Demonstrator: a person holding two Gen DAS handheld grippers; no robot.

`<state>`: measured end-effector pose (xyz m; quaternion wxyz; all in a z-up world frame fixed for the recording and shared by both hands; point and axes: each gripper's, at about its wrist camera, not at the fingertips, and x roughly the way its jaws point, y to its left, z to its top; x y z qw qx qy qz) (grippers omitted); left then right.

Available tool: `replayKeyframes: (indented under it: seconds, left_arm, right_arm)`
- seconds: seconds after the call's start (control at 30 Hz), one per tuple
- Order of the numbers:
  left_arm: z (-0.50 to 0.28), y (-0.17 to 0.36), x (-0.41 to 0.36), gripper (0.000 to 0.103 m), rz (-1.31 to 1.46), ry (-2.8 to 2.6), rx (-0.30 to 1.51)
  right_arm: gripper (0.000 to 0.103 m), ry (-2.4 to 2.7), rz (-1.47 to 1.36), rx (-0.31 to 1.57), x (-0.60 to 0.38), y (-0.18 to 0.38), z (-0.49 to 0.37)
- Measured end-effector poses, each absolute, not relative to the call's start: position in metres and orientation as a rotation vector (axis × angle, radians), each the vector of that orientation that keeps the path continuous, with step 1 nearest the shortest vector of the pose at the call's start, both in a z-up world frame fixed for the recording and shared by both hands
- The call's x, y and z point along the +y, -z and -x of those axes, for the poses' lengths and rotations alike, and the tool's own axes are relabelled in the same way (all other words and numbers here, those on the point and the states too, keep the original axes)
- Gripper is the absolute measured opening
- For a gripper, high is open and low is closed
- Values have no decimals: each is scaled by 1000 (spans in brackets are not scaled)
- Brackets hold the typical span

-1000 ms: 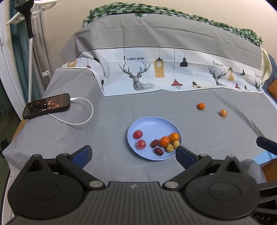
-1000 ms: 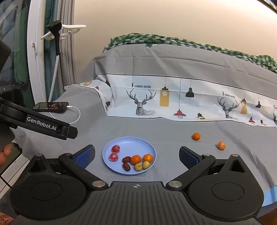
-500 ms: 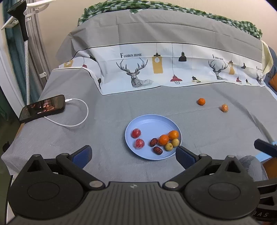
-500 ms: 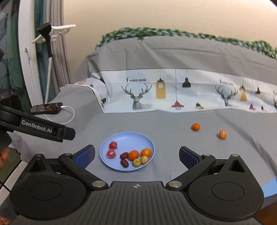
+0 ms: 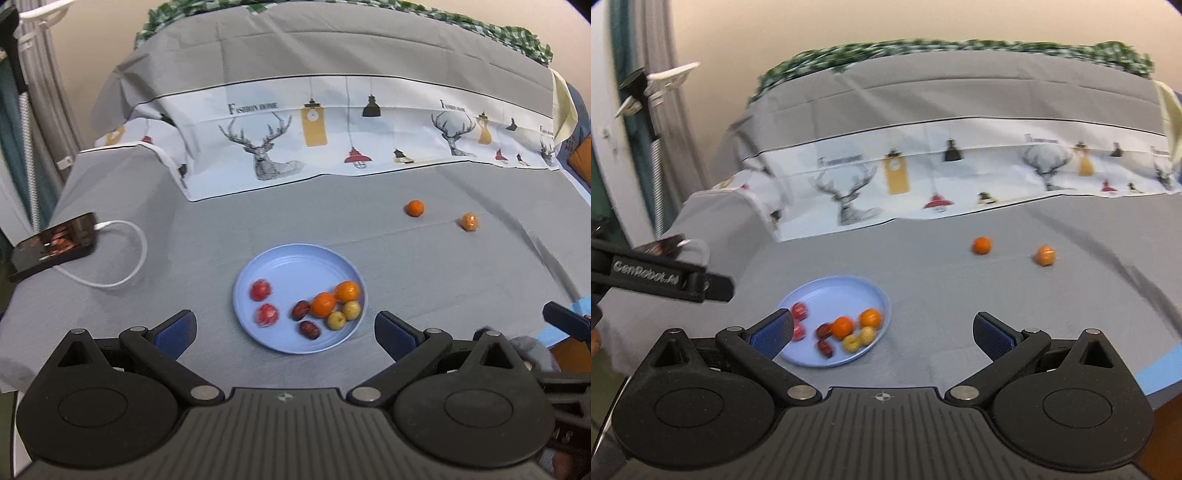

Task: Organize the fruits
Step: 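Lift both open tools away from the plate toward the loose tangerines, then grasp a tangerine with the left tool while the right tool grasps the other tangerine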

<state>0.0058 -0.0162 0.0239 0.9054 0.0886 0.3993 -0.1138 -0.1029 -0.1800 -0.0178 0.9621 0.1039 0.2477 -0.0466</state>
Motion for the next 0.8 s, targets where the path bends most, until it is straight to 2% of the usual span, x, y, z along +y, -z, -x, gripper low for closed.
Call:
replayKeyframes:
  seconds: [0.17,0.43,0.63,0.8]
  left_arm:
    - [-29,-19,-46,103,-176,270,839]
    - [-98,12,-124,103,-224,349,838]
    - [-181,62,-204,103,-322,441,825]
    - [-251,125,-260,103,-311,478,912]
  right_arm:
    - [102,240,-225,469,-220,26,90]
    - [102,426,-328,545,-292,68,42]
    - [102,618,-366,583,-346,121,-37]
    - [102,706,-330,618,-383,171,-112]
